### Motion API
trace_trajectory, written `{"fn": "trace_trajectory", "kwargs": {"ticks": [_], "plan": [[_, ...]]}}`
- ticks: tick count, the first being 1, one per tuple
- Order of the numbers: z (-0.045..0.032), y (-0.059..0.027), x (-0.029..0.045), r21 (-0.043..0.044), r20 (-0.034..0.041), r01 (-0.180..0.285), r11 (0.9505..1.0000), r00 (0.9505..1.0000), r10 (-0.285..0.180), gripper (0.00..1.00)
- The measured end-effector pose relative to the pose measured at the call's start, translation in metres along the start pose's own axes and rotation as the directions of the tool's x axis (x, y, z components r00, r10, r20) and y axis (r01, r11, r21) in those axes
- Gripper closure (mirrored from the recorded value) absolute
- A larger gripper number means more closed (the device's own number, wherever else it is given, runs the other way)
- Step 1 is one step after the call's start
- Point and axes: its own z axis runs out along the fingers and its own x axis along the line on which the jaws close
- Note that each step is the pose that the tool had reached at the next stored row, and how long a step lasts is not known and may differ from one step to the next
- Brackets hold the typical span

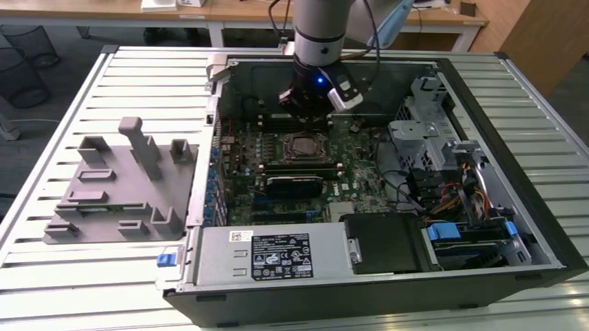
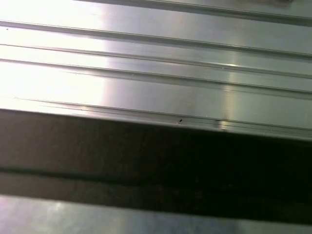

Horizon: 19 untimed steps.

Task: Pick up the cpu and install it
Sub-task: 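Install the first cpu locking lever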

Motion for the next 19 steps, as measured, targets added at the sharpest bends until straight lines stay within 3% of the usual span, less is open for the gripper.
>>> {"fn": "trace_trajectory", "kwargs": {"ticks": [19], "plan": [[0.0057, -0.0008, -0.0032, 0.0002, -0.0002, 0.000, 1.0000, 1.0000, 0.000, 0.89]]}}
